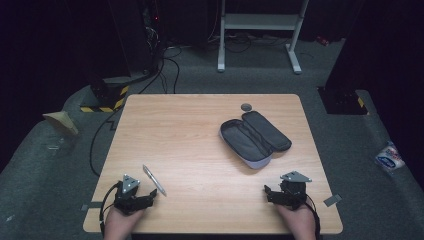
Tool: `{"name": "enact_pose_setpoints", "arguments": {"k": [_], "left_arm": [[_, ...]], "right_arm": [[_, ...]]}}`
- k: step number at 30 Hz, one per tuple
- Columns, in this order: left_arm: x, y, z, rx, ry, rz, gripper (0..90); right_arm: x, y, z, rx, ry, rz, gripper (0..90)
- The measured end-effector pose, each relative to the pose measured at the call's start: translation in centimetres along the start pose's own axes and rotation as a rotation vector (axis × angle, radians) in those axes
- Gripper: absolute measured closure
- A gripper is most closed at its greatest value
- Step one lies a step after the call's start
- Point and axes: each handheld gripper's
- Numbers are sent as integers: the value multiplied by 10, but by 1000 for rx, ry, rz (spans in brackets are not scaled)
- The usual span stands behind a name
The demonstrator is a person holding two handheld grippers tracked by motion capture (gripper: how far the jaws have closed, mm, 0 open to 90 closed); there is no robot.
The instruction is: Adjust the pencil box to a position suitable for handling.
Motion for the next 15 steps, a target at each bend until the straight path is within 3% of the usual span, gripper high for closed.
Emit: {"name": "enact_pose_setpoints", "arguments": {"k": [6,11,15], "left_arm": [[-1,0,0,-9,-4,-11,150],[-1,0,0,-10,-5,-14,143],[-1,0,0,-8,-8,-18,141]], "right_arm": [[1,0,0,3,8,0,142],[4,-1,-2,15,22,12,228],[8,0,-1,-6,47,34,264]]}}
Point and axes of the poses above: each handheld gripper's, and its own axes: x roughly backward along the jaws, z roughly out of its top, y roughly to its right, and after that the axes turned 12 degrees about y, right-handed
